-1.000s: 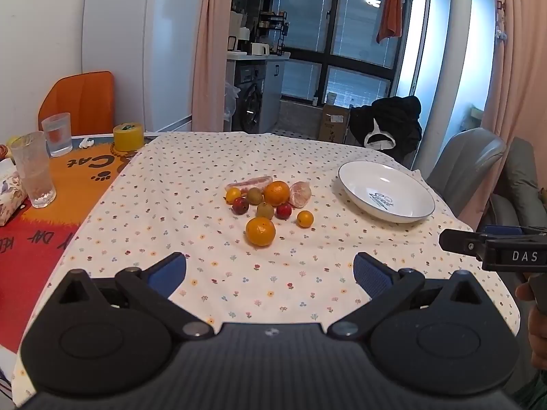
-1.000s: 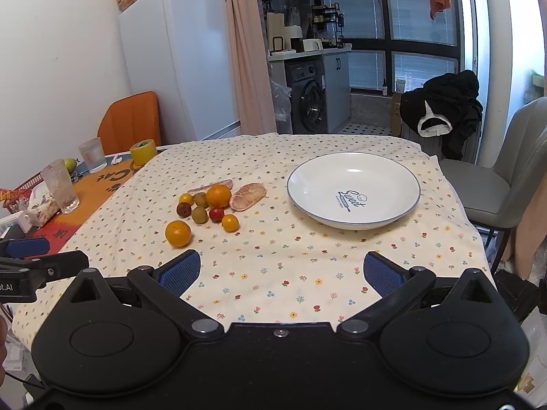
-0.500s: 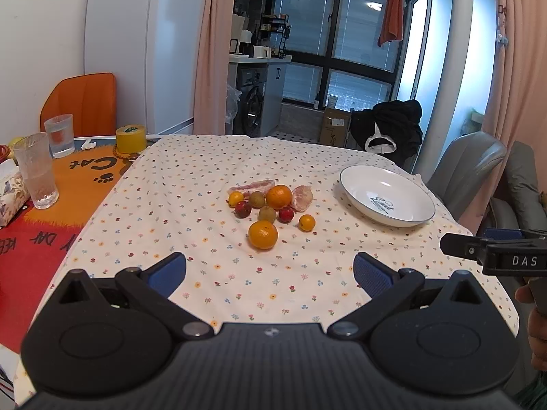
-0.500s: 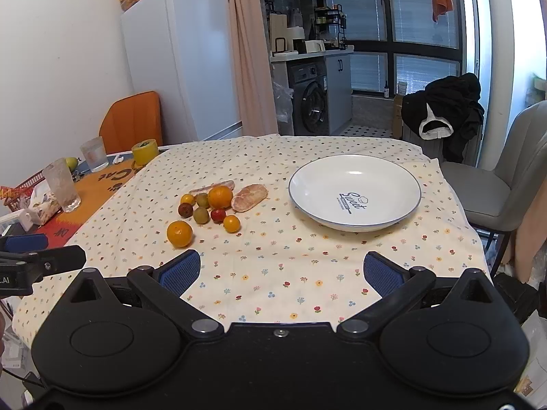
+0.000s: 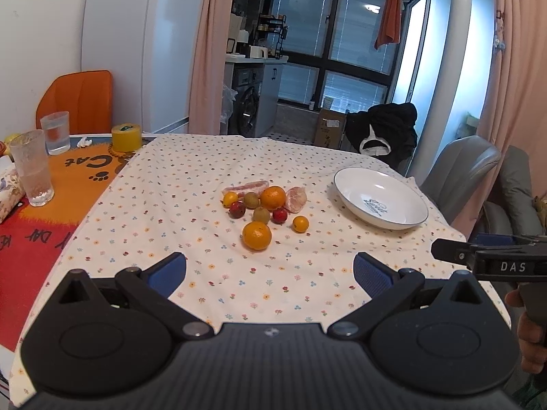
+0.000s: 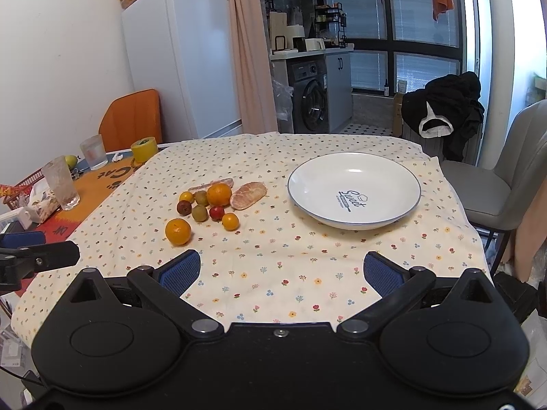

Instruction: Organize fruits

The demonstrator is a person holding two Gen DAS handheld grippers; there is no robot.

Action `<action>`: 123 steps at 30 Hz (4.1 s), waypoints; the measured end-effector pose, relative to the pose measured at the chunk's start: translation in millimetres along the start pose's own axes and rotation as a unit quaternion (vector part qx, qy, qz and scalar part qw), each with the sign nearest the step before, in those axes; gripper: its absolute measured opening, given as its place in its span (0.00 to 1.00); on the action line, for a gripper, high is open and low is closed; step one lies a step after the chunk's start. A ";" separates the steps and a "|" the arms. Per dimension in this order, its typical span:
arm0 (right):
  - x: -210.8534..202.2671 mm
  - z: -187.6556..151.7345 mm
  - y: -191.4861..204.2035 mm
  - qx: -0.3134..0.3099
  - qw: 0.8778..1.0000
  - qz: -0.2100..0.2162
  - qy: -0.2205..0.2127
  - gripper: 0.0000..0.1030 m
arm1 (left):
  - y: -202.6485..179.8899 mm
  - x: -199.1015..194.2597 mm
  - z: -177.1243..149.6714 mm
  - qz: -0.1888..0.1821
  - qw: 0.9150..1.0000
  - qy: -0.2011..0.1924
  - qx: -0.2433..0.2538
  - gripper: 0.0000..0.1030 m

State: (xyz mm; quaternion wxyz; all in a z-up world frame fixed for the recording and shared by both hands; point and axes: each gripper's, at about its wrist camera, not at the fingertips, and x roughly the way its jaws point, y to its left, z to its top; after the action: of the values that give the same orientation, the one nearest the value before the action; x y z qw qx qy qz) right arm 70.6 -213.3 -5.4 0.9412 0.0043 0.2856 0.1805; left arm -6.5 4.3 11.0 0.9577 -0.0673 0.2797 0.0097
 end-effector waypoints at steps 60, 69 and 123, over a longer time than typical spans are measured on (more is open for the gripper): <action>112.6 29.3 -8.9 -0.008 0.992 0.110 0.061 1.00 | 34.5 112.4 28.3 -0.003 0.998 0.037 -0.046 0.99; 138.7 35.4 -4.8 -0.019 0.989 0.130 0.074 0.96 | 33.2 139.9 31.5 -0.003 0.998 0.055 -0.043 0.94; 192.8 34.5 10.8 -0.037 0.980 0.170 0.098 0.07 | 26.9 172.6 34.2 -0.002 0.996 0.072 -0.047 0.36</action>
State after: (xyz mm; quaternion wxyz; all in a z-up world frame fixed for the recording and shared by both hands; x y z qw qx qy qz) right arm 234.4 -134.0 -78.7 0.8637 0.0007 0.3649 0.3478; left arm 155.8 32.3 -56.5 0.9309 -0.1135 0.3467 0.0159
